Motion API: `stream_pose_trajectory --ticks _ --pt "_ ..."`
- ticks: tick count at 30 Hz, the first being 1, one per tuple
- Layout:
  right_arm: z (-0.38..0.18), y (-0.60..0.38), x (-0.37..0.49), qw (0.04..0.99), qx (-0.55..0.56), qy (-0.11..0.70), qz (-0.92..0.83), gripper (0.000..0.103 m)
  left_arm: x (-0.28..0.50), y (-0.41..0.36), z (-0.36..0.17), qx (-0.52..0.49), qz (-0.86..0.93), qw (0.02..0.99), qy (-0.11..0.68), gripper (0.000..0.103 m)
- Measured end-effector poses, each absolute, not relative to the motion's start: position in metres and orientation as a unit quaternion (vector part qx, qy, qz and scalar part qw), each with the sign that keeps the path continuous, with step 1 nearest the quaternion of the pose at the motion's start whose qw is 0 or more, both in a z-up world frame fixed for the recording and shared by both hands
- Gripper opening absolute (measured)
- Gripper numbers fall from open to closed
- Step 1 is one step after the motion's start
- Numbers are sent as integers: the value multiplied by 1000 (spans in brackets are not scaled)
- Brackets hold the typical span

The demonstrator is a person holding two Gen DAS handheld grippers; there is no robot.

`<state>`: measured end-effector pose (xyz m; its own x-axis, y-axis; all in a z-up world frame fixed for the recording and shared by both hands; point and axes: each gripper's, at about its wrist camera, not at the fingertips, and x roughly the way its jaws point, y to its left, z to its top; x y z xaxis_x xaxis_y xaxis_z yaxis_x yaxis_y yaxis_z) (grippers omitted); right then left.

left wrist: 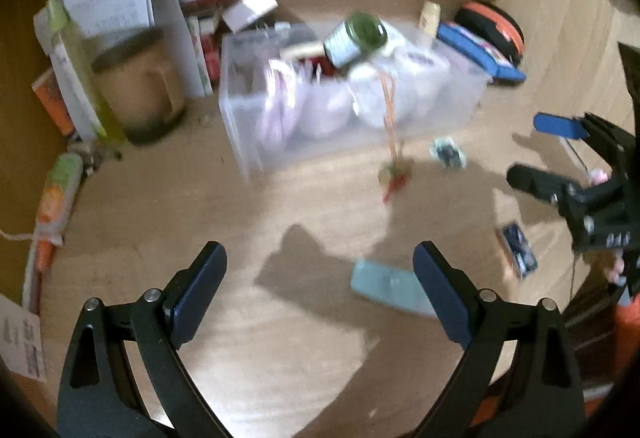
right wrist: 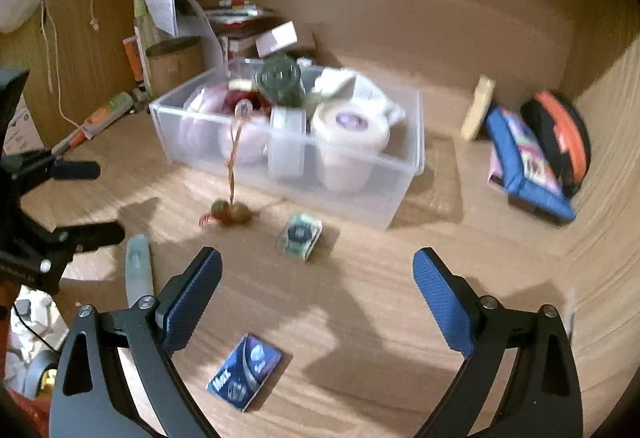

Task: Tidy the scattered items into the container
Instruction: 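Grasp the light-blue tube with the left gripper while the right gripper grasps the small green packet, then carry the blue tube and green packet over the clear bin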

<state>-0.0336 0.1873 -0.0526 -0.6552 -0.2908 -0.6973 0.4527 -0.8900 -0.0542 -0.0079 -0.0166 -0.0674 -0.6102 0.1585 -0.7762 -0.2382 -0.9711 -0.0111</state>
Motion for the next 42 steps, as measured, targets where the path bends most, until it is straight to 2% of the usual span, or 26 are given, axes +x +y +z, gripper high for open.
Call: stream_pose_trajectory --ticks 14,16,20,22,25,28,30,31,32,33,35,42 --pt "-80 182 -64 229 414 81 -877 93 12 15 -99 -452 873 164 86 95" --pt "-81 177 -68 231 418 81 -875 83 11 15 -100 -454 871 166 84 95" --pt "-87 169 -76 238 432 83 -866 73 8 16 -99 -455 871 168 74 95" --pt "-89 165 -79 241 437 86 -863 58 7 17 -99 -450 874 169 68 95" --pt "-93 159 -83 241 441 92 -860 51 5 18 -100 -442 879 165 70 94" --pt "-93 154 -85 240 437 100 -861 43 4 17 -98 -431 885 163 73 78" --pt "-93 152 -87 236 434 105 -863 38 3 16 -96 -425 887 164 72 59" --pt "-93 152 -88 234 432 107 -864 32 2 15 -95 -422 889 164 72 54" --pt "-93 152 -89 231 431 107 -866 29 2 14 -95 -417 891 164 73 41" --pt "-93 152 -90 231 431 106 -866 22 3 13 -94 -411 894 165 75 32" --pt "-93 154 -91 235 432 98 -865 22 2 11 -94 -408 895 163 74 25" --pt "-82 160 -79 247 412 83 -873 22 -3 -2 -92 -412 897 150 49 25"
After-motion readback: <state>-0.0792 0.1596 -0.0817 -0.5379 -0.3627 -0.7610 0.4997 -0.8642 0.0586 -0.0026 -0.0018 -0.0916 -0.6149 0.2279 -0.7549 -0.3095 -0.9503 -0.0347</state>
